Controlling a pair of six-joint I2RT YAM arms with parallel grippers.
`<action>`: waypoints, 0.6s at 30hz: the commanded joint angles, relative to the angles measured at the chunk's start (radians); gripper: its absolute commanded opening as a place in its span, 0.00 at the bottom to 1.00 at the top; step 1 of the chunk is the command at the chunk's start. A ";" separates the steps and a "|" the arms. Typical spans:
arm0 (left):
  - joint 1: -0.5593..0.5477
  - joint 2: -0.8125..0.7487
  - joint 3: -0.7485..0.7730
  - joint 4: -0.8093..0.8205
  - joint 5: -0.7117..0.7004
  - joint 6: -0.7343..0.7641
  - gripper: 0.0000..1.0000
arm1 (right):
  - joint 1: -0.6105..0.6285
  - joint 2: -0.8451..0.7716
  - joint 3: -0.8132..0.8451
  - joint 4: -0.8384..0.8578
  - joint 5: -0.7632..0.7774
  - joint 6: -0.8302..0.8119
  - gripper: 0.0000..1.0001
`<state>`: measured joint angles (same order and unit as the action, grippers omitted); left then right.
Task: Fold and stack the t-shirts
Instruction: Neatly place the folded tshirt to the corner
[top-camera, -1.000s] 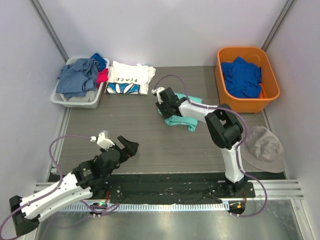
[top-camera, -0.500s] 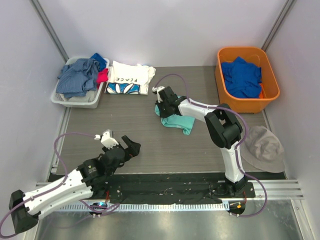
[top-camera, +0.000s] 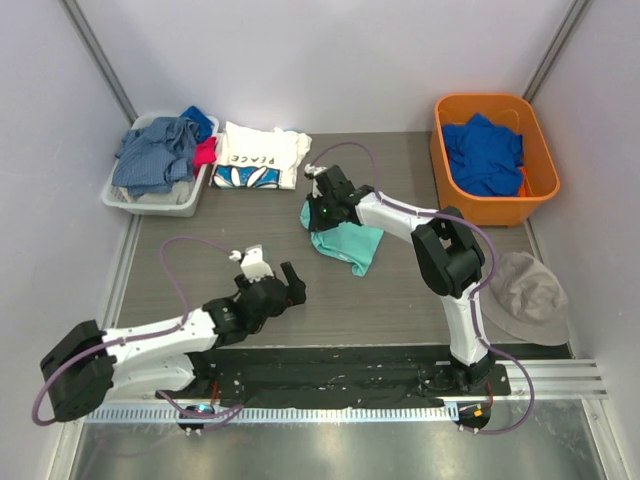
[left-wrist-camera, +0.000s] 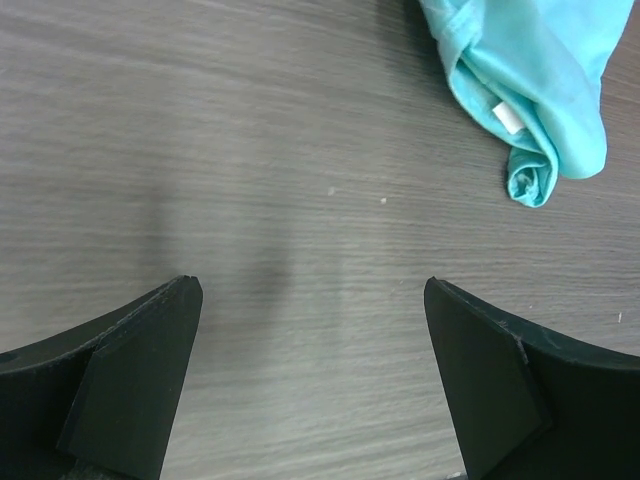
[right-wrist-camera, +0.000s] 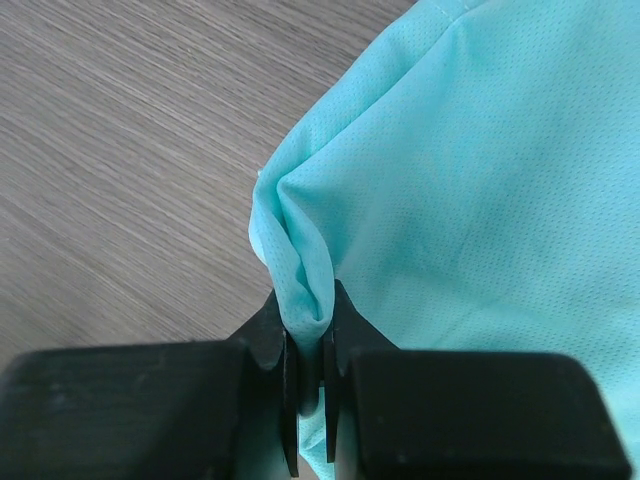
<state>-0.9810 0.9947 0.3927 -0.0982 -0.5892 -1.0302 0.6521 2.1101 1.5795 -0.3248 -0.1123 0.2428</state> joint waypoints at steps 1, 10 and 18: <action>-0.041 0.146 0.099 0.210 -0.023 0.064 0.99 | 0.006 -0.033 0.062 -0.010 -0.038 0.030 0.01; -0.079 0.383 0.161 0.399 -0.118 0.065 1.00 | 0.004 -0.007 0.135 -0.034 -0.066 0.064 0.01; -0.082 0.495 0.178 0.520 -0.187 0.058 1.00 | 0.003 0.017 0.189 -0.056 -0.098 0.076 0.01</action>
<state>-1.0592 1.4567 0.5396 0.2878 -0.6880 -0.9821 0.6525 2.1105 1.7073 -0.3794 -0.1749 0.3019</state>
